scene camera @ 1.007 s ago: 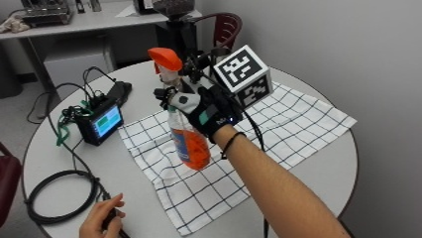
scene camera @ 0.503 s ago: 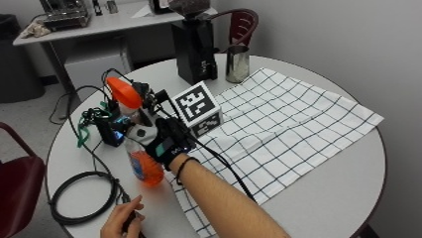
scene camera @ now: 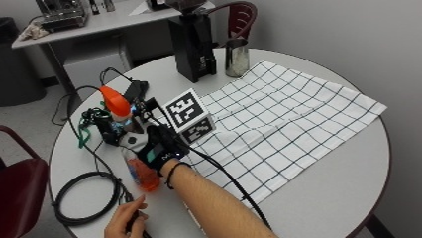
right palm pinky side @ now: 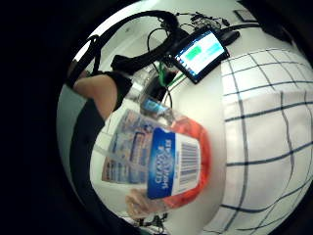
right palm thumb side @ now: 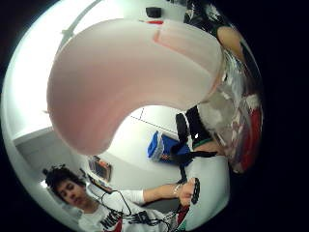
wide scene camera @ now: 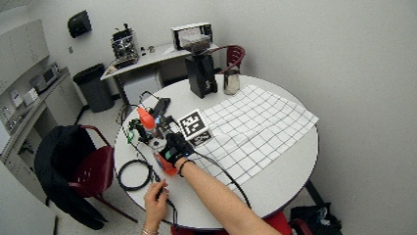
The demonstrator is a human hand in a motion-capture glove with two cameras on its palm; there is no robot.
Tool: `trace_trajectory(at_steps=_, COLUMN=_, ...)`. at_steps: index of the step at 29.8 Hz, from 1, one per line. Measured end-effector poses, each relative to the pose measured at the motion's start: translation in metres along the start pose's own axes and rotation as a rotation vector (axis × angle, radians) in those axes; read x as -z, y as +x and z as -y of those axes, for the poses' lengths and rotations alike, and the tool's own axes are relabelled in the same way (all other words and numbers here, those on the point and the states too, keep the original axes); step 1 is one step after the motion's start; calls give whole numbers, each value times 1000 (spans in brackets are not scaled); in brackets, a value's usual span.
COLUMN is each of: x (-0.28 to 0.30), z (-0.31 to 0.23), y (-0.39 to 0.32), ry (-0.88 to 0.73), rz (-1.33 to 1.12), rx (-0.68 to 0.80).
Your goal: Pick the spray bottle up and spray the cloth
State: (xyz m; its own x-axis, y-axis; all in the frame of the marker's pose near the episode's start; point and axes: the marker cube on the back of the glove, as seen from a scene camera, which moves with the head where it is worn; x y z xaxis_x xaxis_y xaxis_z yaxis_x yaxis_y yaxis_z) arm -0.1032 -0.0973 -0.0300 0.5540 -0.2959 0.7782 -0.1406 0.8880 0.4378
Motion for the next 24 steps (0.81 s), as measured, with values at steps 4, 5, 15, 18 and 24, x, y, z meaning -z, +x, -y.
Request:
trace_trajectory(at_steps=4, x=0, z=-8, y=8, ry=-25, rz=-23, rx=-4)
trace_trajectory(at_steps=5, x=2, z=-11, y=10, ry=-25, rz=-26, rx=0)
trace_trajectory(at_steps=15, x=80, z=-55, y=3, ry=-68, rz=-182, rx=94)
trace_trajectory(at_steps=18, x=112, z=-81, y=12, ry=-112, rz=-295, rx=88)
trace_trajectory(at_steps=24, x=169, z=-161, y=58, ry=-184, rz=-715, rx=-81)
